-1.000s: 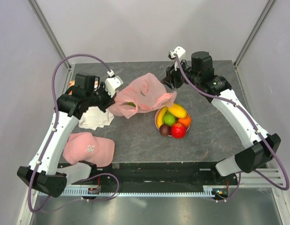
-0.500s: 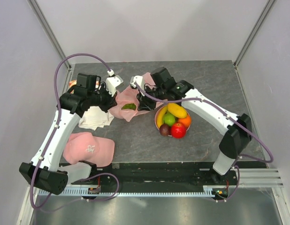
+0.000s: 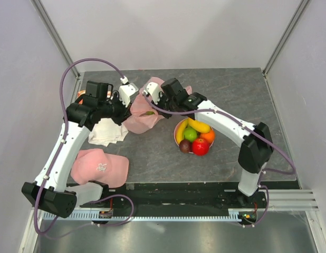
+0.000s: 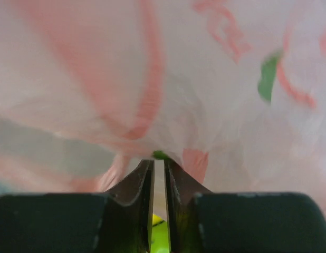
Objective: Take the fake fruits out of the plastic bag
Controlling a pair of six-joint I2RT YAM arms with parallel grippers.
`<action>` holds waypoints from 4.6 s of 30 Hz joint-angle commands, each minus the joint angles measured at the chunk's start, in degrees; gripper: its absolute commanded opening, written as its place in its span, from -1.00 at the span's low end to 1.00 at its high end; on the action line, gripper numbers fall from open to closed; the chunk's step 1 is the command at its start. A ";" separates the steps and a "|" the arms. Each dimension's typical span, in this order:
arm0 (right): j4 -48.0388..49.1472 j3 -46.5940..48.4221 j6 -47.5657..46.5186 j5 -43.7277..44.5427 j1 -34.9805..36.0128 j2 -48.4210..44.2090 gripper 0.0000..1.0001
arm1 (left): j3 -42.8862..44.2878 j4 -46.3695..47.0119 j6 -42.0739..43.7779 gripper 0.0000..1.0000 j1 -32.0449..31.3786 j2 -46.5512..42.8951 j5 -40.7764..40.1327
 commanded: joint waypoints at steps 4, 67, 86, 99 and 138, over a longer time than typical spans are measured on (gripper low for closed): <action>7.30 8.67 12.26 11.68 -2.09 12.50 -0.64 | -6.33 -2.37 1.04 -0.97 0.30 -4.65 -2.75; 10.02 17.29 30.20 11.24 6.44 25.44 -1.00 | -20.49 1.31 -2.73 -0.97 2.84 -15.82 0.85; -3.26 5.61 14.90 -7.67 3.54 9.26 -1.00 | -26.73 4.12 0.88 -0.97 2.84 -17.05 -4.96; -3.34 4.29 12.70 -10.66 3.19 9.87 -0.54 | -25.85 5.09 -1.33 -0.97 2.84 -13.10 -2.67; -3.35 13.86 16.30 7.00 6.00 20.94 0.39 | -21.55 7.20 -6.51 -0.97 2.84 -4.22 -3.55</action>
